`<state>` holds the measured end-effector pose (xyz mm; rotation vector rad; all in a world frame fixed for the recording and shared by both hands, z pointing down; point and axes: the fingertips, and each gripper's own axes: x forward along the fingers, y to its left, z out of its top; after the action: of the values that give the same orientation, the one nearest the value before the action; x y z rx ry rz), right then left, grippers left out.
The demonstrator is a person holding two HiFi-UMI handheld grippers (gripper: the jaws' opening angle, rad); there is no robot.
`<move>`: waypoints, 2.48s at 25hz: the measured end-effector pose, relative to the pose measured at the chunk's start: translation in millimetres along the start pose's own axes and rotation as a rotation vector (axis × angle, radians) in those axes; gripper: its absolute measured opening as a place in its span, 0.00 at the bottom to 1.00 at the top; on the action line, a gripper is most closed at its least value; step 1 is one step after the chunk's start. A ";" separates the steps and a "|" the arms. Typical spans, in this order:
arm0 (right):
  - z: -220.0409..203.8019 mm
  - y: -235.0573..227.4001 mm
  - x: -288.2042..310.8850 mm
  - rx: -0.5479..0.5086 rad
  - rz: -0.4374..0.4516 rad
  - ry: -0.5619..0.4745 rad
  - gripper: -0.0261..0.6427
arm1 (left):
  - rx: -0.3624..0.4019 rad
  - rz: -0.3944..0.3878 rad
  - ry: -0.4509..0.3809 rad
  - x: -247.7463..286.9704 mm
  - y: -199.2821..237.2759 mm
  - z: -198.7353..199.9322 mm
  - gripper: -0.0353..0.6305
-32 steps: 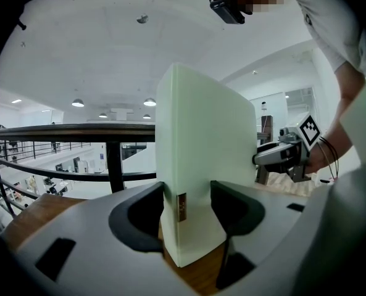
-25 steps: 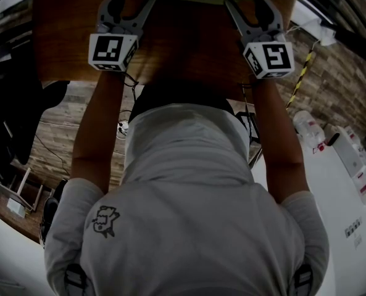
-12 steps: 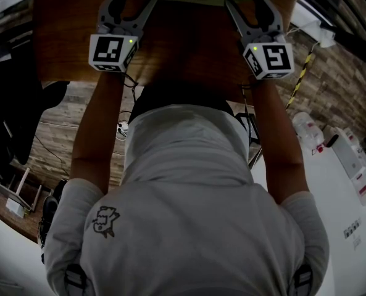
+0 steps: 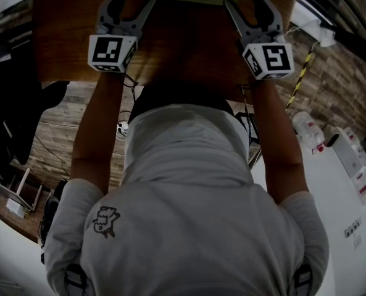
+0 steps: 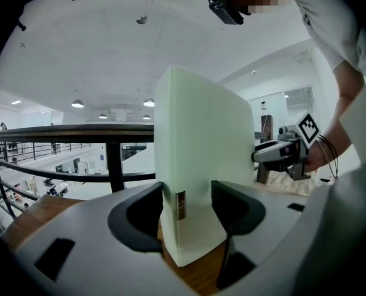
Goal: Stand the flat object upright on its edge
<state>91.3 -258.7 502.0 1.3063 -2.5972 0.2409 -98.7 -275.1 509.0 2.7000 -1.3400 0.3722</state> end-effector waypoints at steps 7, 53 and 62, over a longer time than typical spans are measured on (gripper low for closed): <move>-0.4 -0.7 -3.6 -0.003 0.001 -0.002 0.40 | -0.001 0.000 -0.004 -1.6 -2.5 0.1 0.44; 38.7 13.5 -73.9 0.001 -0.042 -0.056 0.41 | 0.025 0.110 -0.074 -63.3 -26.8 52.7 0.42; 86.1 25.4 -110.0 -0.053 -0.030 -0.109 0.27 | 0.055 0.127 -0.132 -95.6 -52.5 103.8 0.18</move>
<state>123.8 -180.2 388.2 1.3757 -2.6510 0.0981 -94.8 -190.6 384.5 2.7344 -1.5647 0.2482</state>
